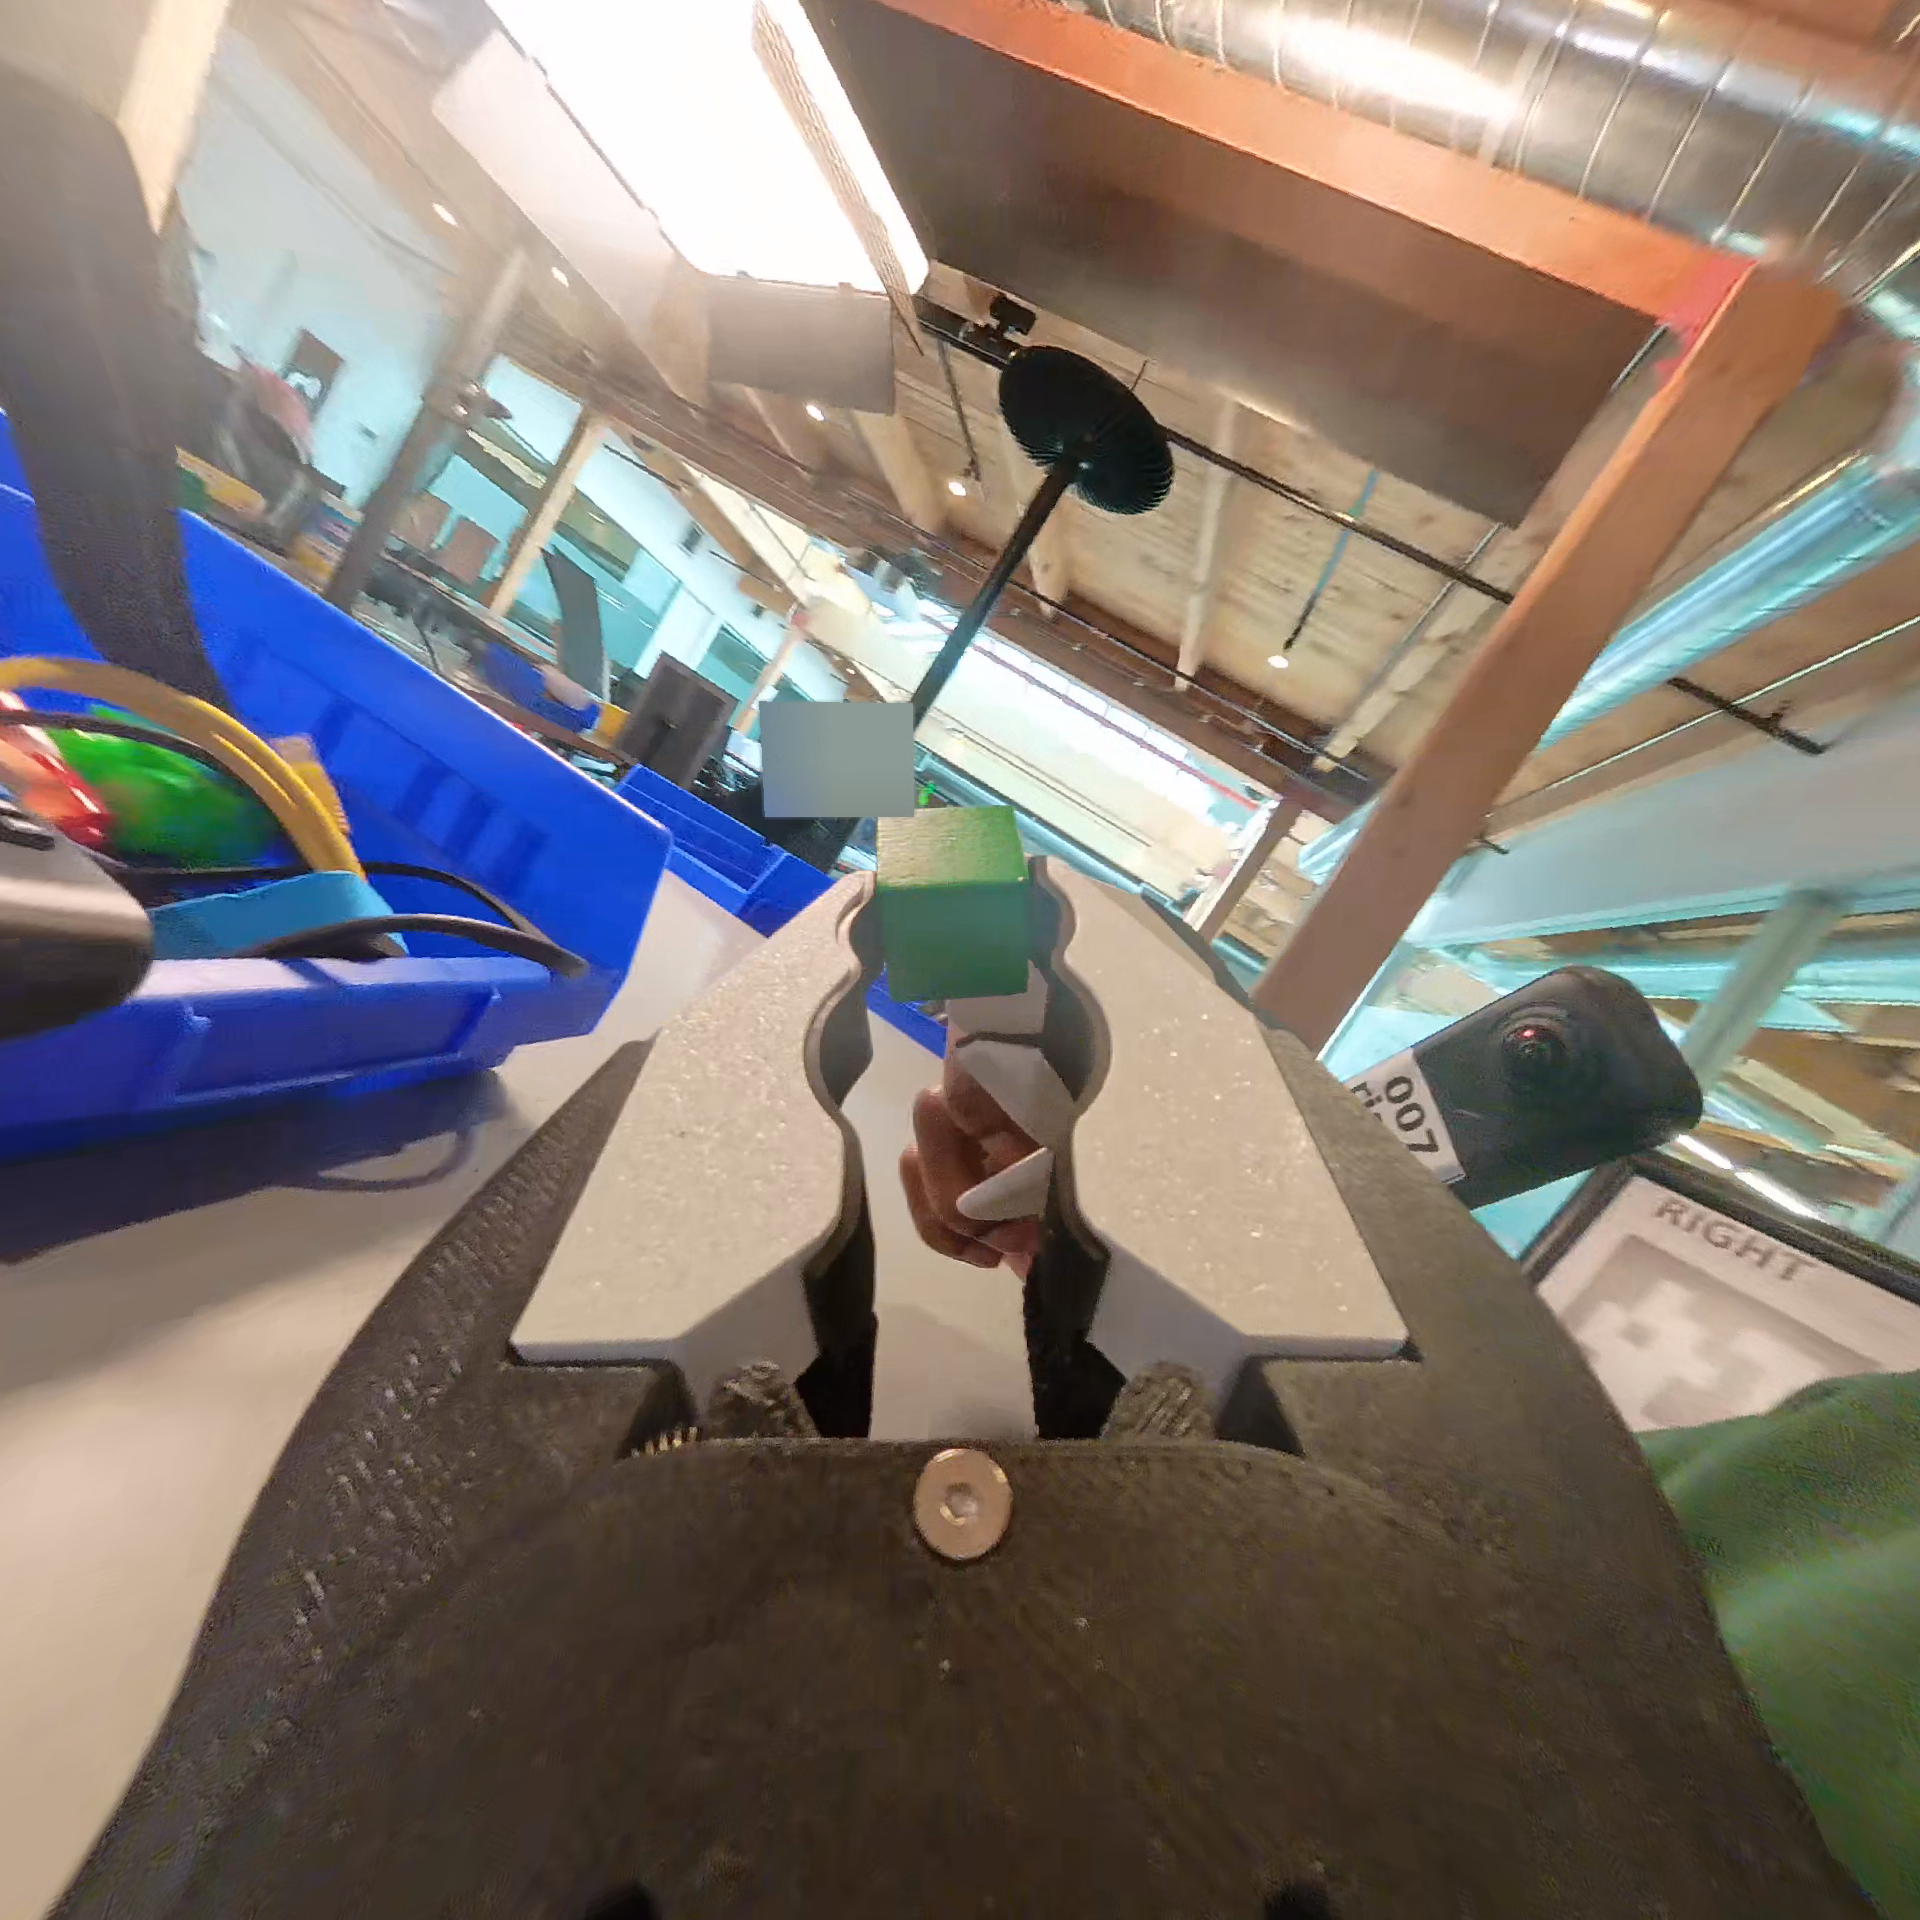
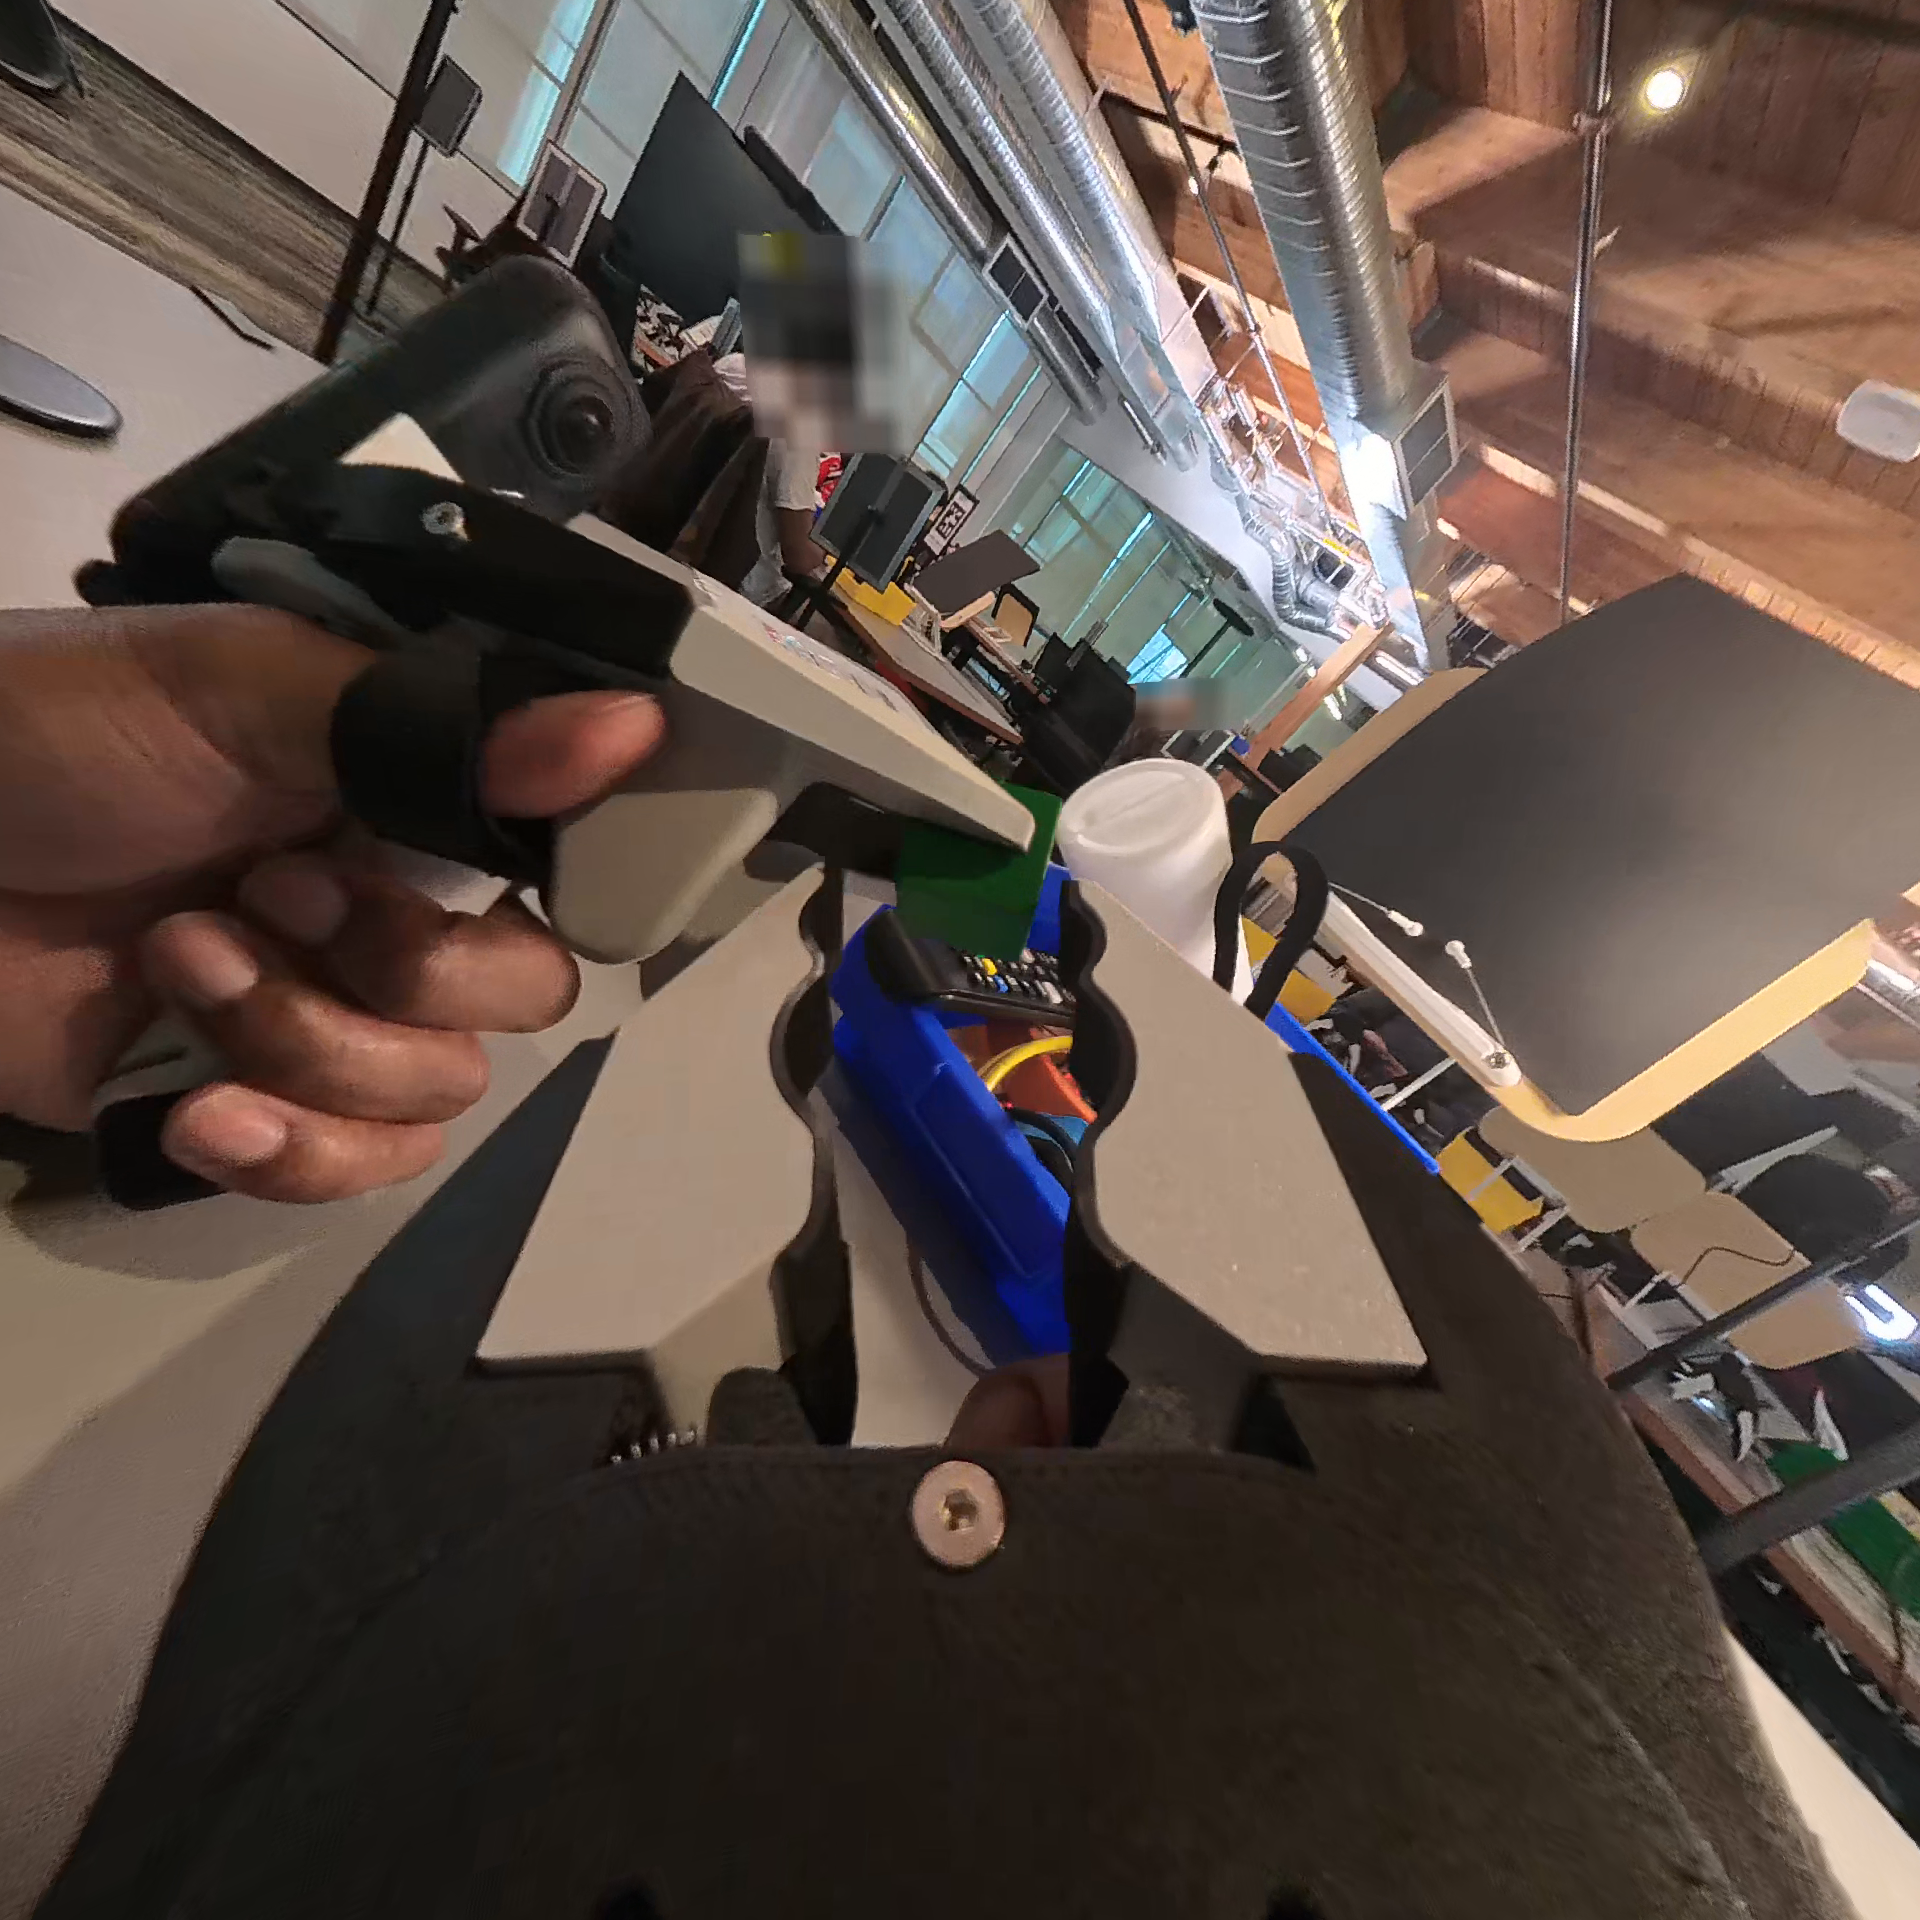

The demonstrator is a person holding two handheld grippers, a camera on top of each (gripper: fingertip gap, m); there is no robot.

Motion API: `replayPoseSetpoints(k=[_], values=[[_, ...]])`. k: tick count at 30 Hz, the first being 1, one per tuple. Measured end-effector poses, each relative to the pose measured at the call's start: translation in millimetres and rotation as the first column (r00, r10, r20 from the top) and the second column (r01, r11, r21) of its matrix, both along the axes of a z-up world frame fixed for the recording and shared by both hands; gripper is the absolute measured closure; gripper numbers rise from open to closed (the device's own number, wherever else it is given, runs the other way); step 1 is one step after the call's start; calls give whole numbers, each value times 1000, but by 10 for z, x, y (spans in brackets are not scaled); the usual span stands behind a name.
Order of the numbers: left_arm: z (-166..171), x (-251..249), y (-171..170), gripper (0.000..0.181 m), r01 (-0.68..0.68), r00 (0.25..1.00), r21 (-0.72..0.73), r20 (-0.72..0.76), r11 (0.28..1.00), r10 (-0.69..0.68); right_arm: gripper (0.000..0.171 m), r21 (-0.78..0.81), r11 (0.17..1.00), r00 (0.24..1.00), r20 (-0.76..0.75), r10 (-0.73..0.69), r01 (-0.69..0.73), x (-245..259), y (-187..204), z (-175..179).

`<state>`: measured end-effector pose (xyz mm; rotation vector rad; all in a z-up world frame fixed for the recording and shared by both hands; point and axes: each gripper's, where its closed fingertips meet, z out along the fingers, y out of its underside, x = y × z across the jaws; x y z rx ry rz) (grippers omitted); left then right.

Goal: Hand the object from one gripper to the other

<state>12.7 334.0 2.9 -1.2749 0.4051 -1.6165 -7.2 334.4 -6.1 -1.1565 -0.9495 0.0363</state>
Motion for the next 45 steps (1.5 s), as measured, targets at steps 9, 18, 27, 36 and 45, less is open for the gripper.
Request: replayPoseSetpoints(k=[9, 18, 27, 36, 45], values=[[-16, -59, 114, 136, -151, 985, 48, -72, 987, 154, 144, 134, 982, 990, 31, -137, 131, 146, 84, 87], [-49, 7, 55, 136, -379, 709, 599, -303, 706, 637, 144, 214, 955, 956, 162, -244, 207, 150, 171, -49], [-99, -12, 91, 152, -374, 701, 582, -332, 722, 631, 143, 186, 969, 970, 145, -193, 165, 107, 126, -43], [52, -125, 73, 155, -266, 945, 226, -129, 937, 300, 129, -10, 998, 997, -40, -67, 66, 138, 97, 50], [-102, -79, 177, 176, -103, 994, -45, -48, 994, 101, 129, -114, 983, 989, 56, -136, 142, 168, 263, -218]])
